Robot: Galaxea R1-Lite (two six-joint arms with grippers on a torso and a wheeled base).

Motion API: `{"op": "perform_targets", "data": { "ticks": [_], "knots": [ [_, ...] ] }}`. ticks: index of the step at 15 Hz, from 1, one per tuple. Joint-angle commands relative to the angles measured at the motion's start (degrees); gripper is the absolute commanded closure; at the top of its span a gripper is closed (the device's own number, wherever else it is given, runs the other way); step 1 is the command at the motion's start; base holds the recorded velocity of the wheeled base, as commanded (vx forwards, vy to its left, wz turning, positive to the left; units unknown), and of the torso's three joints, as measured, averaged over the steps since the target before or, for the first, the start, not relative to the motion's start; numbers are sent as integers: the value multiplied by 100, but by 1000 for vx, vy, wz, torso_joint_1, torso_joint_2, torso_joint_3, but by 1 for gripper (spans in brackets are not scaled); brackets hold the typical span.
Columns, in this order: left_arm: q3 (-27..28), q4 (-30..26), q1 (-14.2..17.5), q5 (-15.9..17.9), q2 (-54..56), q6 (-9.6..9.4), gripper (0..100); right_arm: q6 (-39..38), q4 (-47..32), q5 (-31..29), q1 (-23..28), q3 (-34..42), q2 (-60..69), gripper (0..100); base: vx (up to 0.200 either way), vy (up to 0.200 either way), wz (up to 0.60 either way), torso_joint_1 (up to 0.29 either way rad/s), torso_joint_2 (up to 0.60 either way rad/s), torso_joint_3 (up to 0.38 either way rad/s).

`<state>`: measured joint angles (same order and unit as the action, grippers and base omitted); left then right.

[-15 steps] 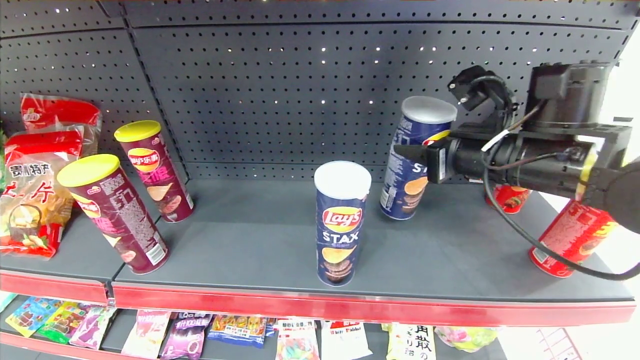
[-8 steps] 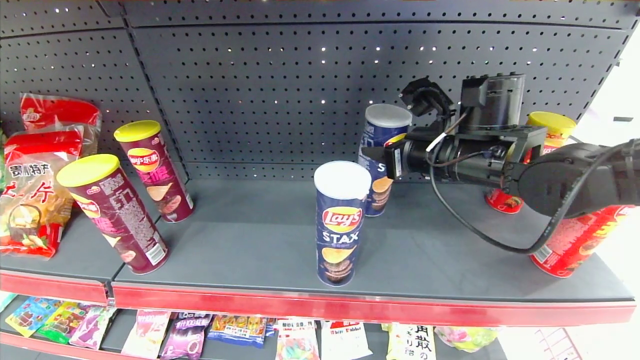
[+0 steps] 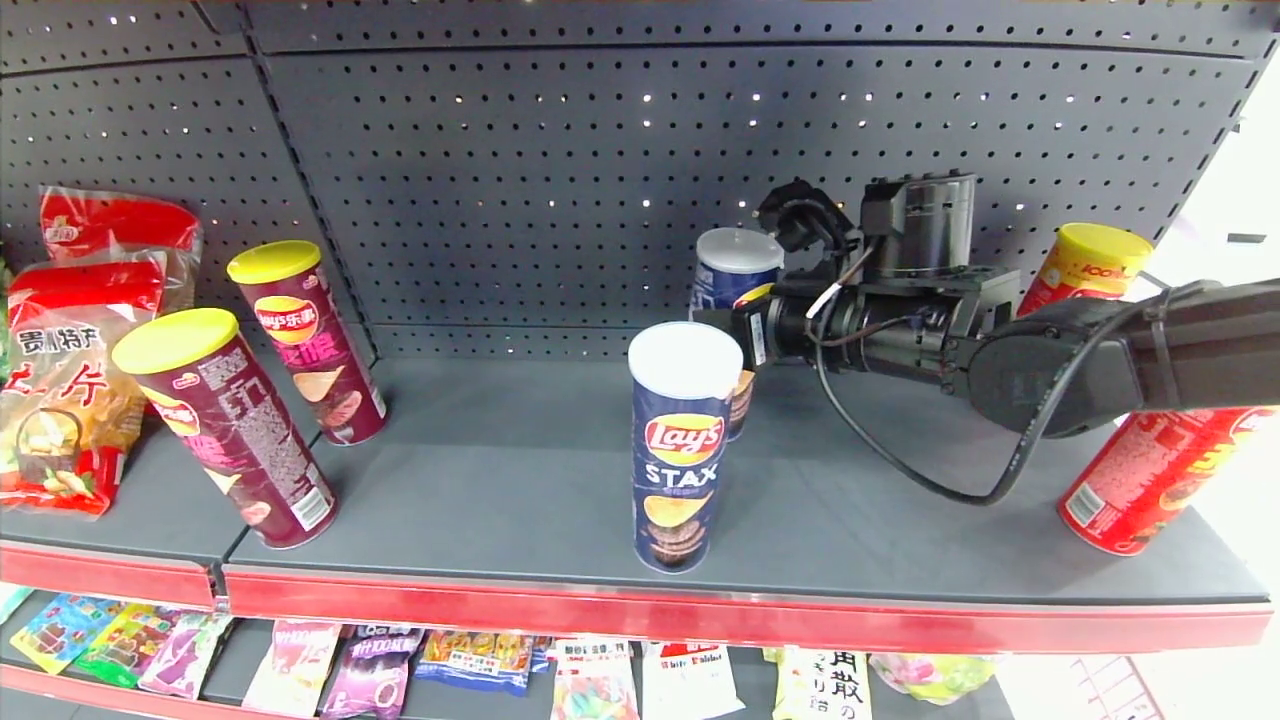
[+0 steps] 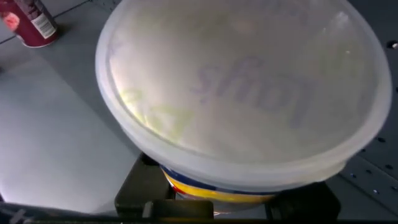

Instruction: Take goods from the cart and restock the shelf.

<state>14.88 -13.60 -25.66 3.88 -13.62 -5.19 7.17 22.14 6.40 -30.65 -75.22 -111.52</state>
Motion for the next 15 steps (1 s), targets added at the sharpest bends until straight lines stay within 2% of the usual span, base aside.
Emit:
{"op": "perform_targets", "data": {
  "ticks": [1,12,13,15],
  "knots": [
    [-3,-2,0,-1,-27,1,0,-5,1,-7,-3,-134,-107,100,0,0,0,0,0,0],
    [6,-2,0,-1,-9,1,0,-269,1,-244,-187,-239,-247,100,0,0,0,0,0,0],
    [6,-2,0,-1,-18,1,0,-269,1,-244,-187,-204,-247,0,0,0,0,0,0,0],
    [6,-2,0,-1,-18,1,0,-251,27,-244,-187,-151,-239,0,0,0,0,0,0,0]
  ]
}}
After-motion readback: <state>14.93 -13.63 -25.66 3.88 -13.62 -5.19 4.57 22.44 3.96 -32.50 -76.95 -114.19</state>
